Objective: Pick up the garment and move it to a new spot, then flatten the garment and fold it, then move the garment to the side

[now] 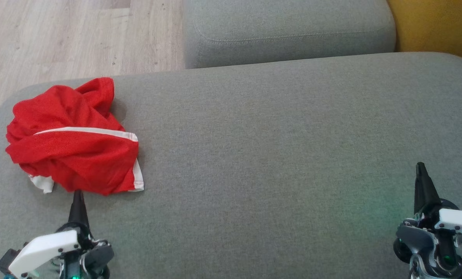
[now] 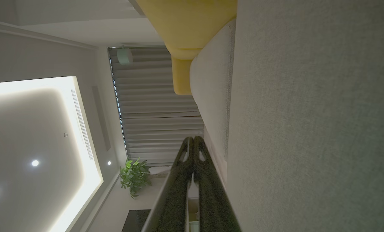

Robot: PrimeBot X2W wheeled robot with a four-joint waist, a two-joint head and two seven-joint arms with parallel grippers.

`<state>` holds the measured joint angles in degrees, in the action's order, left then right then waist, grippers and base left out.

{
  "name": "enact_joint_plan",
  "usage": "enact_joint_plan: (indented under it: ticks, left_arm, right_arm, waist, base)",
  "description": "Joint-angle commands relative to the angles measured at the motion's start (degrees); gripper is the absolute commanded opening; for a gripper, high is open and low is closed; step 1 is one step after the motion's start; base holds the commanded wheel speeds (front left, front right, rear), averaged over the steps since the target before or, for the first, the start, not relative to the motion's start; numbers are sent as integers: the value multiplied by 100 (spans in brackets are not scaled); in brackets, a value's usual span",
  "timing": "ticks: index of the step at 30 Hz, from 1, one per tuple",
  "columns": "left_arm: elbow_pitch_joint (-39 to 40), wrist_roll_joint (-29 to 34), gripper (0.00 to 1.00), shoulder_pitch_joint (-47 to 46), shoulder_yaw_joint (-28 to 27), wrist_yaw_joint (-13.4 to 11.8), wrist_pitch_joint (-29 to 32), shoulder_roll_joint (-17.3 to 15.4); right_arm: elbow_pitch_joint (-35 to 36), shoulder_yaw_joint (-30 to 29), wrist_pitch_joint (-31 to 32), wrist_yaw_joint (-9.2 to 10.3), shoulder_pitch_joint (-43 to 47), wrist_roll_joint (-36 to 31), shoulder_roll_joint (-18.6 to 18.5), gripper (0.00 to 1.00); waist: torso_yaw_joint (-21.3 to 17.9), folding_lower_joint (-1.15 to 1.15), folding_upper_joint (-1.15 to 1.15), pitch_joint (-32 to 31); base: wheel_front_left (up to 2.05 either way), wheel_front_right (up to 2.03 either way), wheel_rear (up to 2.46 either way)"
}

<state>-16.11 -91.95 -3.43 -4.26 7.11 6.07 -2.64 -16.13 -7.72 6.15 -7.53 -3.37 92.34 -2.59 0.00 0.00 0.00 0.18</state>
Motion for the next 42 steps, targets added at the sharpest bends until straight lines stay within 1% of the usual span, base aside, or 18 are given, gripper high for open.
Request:
enact_joint_plan:
  ticks: [1,14,15,18,26,34,42]
  left_arm:
    - [209,-24,0,-276,-223,37,39,-23]
    - [209,-24,0,-276,-223,37,39,-23]
    - [1,0,100,-1,0,0,0,0]
    - [-205,2,100,88,45,-5,-8,5]
    - [-100,40,100,103,96,-3,-142,4]
    - [-20,80,100,119,117,0,-277,2]
    - [43,287,100,114,-52,3,-411,0]
  right_arm:
    - [211,123,32,4,-281,-14,-29,0]
    - [211,123,32,4,-281,-14,-29,0]
    - [1,1,0,0,-1,0,0,100]
    - [-205,13,-5,0,100,-1,12,100]
    - [-105,101,-140,0,99,-80,9,100]
    - [-106,117,-275,1,109,-292,7,100]
    - [-64,119,-410,1,51,-793,4,100]
  waist:
    - [0,0,0,0]
    - [0,0,0,0]
    - [0,0,0,0]
    - [0,0,0,0]
    - [-5,0,0,-4]
    - [6,0,0,-15]
    - [10,0,0,-26]
  base:
    - [0,0,0]
    - [0,0,0]
    - [0,0,0]
    - [0,0,0]
    - [0,0,0]
    - [0,0,0]
    - [0,0,0]
